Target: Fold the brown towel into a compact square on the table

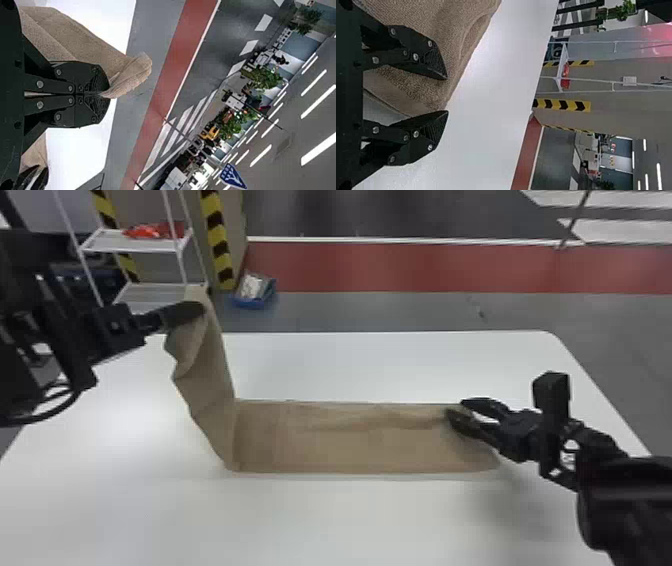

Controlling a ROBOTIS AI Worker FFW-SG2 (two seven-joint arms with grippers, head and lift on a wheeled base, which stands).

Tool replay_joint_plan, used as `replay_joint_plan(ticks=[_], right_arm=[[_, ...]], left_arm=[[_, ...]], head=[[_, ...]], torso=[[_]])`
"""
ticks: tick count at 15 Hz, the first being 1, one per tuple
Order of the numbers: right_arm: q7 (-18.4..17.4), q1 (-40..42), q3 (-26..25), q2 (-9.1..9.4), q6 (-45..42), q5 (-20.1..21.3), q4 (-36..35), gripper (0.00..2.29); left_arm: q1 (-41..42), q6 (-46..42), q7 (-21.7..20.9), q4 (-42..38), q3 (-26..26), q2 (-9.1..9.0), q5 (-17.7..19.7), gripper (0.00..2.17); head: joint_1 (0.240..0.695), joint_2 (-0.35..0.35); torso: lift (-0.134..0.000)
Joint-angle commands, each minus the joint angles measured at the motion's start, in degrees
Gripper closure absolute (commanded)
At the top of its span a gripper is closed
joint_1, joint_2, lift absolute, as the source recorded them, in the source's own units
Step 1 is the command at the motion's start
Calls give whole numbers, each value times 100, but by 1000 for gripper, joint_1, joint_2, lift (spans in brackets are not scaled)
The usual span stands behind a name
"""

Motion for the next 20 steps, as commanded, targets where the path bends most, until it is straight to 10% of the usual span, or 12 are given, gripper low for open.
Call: replay_joint_plan(ticks=[1, 9, 10, 12, 20], right_arm=[[17, -4, 7, 0, 53, -1, -6, 853], [35, 93, -63, -9, 71, -80, -182, 1207], [9, 93, -72, -9, 53, -97, -191, 1173], [-106, 93, -72, -9, -70, -106, -191, 356], [-150, -74, -46, -9, -158, 61, 117, 346]], left_arm=[[24, 0, 0, -9, 0, 0, 0, 1791], [24, 0, 0, -18, 9, 0, -9, 1791], [33, 0, 0, -18, 9, -9, -9, 1791], [33, 0, 0, -26, 9, -9, -9, 1791], [51, 0, -61, -35, 9, 18, -9, 1794]], head=[[695, -20], [695, -21], [695, -21], [695, -22], [695, -30]], torso=[[-128], [-128], [-128], [-128], [-128]])
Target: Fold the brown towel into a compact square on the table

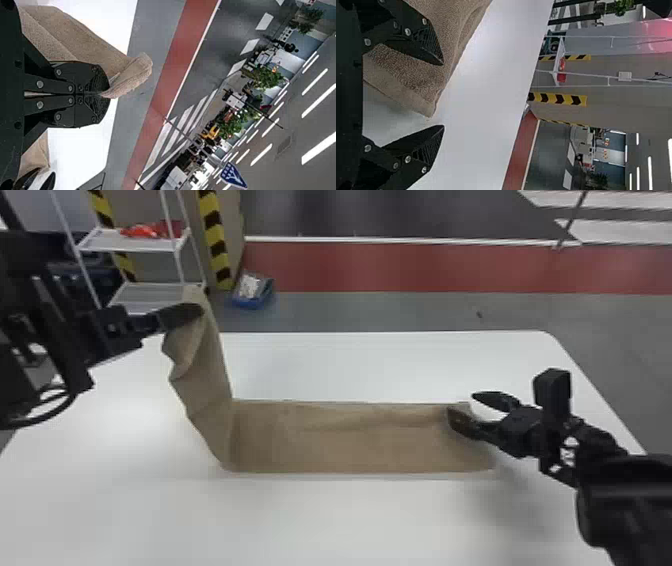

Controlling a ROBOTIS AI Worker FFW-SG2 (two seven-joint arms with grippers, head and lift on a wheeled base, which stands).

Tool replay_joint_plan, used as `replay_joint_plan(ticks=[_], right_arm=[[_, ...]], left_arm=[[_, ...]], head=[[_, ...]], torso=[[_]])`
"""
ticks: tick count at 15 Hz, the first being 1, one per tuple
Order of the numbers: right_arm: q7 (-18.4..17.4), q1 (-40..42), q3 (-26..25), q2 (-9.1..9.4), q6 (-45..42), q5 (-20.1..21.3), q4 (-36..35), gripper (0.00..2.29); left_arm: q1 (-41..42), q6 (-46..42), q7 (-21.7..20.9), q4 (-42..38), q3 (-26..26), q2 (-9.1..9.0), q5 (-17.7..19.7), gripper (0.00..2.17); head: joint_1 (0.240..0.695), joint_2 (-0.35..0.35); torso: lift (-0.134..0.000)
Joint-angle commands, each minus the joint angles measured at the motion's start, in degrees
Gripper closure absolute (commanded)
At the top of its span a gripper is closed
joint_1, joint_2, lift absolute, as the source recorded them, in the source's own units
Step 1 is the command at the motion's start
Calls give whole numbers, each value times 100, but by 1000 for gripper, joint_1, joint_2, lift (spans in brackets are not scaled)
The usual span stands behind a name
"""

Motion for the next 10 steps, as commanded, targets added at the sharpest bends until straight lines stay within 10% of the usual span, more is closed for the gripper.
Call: replay_joint_plan(ticks=[1, 10], right_arm=[[47, -66, 20, 0, 20, 41, 104, 498], [179, -119, 55, 0, 371, 76, 51, 1028]], left_arm=[[3, 0, -9, 0, 0, 24, 0, 1791], [-14, 0, -9, 0, 18, 94, 0, 1791]], head=[[695, -30], [695, -23]], torso=[[-128], [-128]])
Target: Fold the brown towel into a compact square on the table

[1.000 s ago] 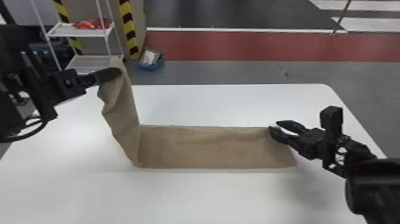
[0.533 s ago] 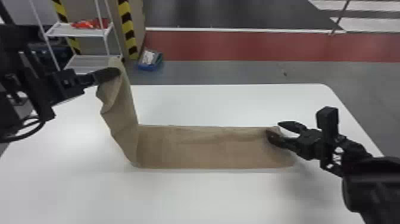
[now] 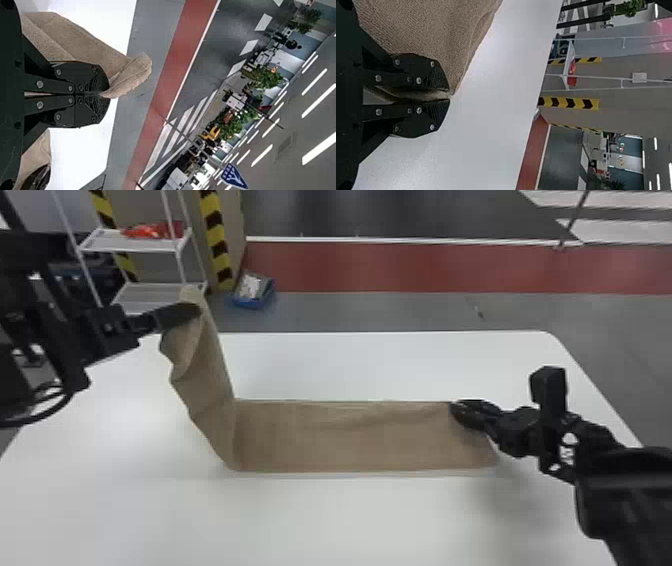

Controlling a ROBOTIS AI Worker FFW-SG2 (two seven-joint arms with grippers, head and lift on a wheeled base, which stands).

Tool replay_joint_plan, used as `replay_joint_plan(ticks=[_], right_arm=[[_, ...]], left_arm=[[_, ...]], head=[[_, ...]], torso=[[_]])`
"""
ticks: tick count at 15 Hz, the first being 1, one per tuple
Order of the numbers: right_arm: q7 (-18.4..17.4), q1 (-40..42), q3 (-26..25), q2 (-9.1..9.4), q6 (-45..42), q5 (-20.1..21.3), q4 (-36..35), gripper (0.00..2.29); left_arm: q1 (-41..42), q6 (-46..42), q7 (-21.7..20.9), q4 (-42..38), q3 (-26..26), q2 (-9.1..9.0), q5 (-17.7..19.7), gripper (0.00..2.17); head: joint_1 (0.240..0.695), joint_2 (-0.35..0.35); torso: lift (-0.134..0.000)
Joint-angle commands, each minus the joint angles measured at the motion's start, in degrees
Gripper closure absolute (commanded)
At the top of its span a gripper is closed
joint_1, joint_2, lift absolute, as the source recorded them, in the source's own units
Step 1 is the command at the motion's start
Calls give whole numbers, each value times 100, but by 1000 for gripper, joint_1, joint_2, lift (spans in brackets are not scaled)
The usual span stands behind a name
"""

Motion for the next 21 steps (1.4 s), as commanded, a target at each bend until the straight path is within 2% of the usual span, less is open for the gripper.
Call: replay_joint_plan(ticks=[1, 8, 12, 14, 16, 17, 18, 21], right_arm=[[-18, 78, -9, 0, -39, 5, -138, 1028], [-167, 306, -105, -18, -268, -3, -648, 1025], [-545, 306, -237, -70, -180, 41, -710, 1004], [-800, 289, -228, -70, -233, 146, -490, 832], [-817, 280, -193, -70, -233, 146, -437, 741], [-826, 289, -176, -62, -250, 146, -437, 373], [-826, 324, -193, -53, -303, 120, -481, 211], [-826, 535, -255, -26, -584, -12, -727, 120]], left_arm=[[-5, 0, 0, 0, 8, 3, -6, 1791], [13, 0, -27, 0, 25, -14, -6, 1791], [92, 0, -27, -79, 131, -14, 3, 1794], [101, 18, 0, -149, 148, -5, 3, 1791], [101, 18, 0, -167, 131, -23, -6, 1791], [118, 18, 0, -167, 131, -41, -6, 1794], [127, 18, 0, -167, 122, -41, -6, 1794], [171, 18, 0, -193, 122, -41, -6, 1794]], head=[[695, -21], [690, -23], [675, -30], [672, -39], [679, -53], [681, -55], [683, -55], [686, -53]], torso=[[-128], [-128], [-128], [-128], [-128], [-128], [-128], [-128]])
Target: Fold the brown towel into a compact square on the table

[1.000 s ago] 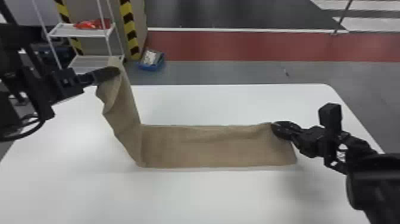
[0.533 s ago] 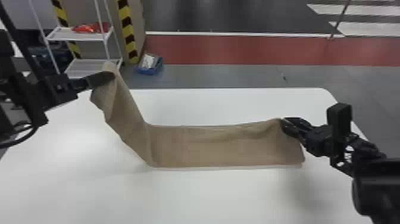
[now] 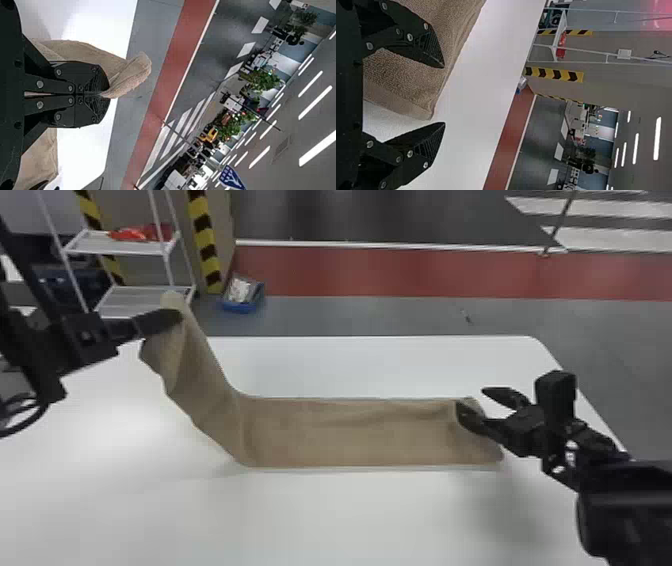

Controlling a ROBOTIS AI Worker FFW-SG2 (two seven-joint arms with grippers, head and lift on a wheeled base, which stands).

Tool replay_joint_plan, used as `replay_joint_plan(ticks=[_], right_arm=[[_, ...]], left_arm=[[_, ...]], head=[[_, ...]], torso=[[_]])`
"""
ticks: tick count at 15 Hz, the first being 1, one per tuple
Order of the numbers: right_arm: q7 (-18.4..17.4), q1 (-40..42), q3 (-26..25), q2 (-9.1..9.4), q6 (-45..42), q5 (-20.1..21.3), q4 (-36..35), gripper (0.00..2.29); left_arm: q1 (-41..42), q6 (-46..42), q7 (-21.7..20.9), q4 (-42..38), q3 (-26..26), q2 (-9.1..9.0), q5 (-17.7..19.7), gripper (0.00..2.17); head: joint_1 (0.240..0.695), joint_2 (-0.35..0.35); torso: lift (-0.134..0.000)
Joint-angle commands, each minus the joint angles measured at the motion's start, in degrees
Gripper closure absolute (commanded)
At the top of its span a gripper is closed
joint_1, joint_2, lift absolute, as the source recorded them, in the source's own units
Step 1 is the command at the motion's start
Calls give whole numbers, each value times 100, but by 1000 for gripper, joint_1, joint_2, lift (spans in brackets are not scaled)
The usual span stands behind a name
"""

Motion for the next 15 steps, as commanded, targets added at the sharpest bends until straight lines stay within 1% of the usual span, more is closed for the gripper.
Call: replay_joint_plan(ticks=[1, 4, 5, 7, 9, 11, 12, 13, 14, 15], right_arm=[[0, 184, -20, 26, -183, -61, -177, 113], [35, 404, -20, 61, -183, -351, -537, 110], [106, 509, -2, 78, -165, -456, -704, 110], [141, 659, 86, 149, -77, -474, -1012, 124], [150, 747, 139, 237, -60, -430, -1143, 124], [141, 790, 130, 245, -112, -465, -1152, 124], [123, 826, 86, 245, -165, -474, -1152, 124], [106, 843, 24, 245, -200, -483, -1161, 124], [106, 870, -72, 228, -218, -518, -1170, 124], [106, 896, -187, 175, -235, -615, -1187, 127]], left_arm=[[43, 0, 0, -28, 9, 9, 9, 1794], [78, 0, -9, -81, 9, 26, 18, 1794], [87, 18, -9, -107, 0, 18, 18, 1794], [87, 88, 35, -151, -27, 9, 35, 1794], [122, 281, 202, -459, -88, -70, -35, 1794], [219, 422, 396, -819, -264, -343, -237, 1794], [289, 457, 466, -969, -431, -536, -387, 1794], [333, 475, 598, -1092, -695, -756, -580, 1791], [360, 475, 738, -1197, -1011, -870, -853, 1794], [421, 457, 984, -1215, -1468, -940, -1160, 1794]], head=[[686, -53], [685, -47], [684, -40], [685, -31], [687, -15], [688, -8], [691, -9], [695, -24], [695, -40], [695, -61]], torso=[[-128], [-128], [-128], [-128], [-128], [-128], [-128], [-128], [-128], [-128]])
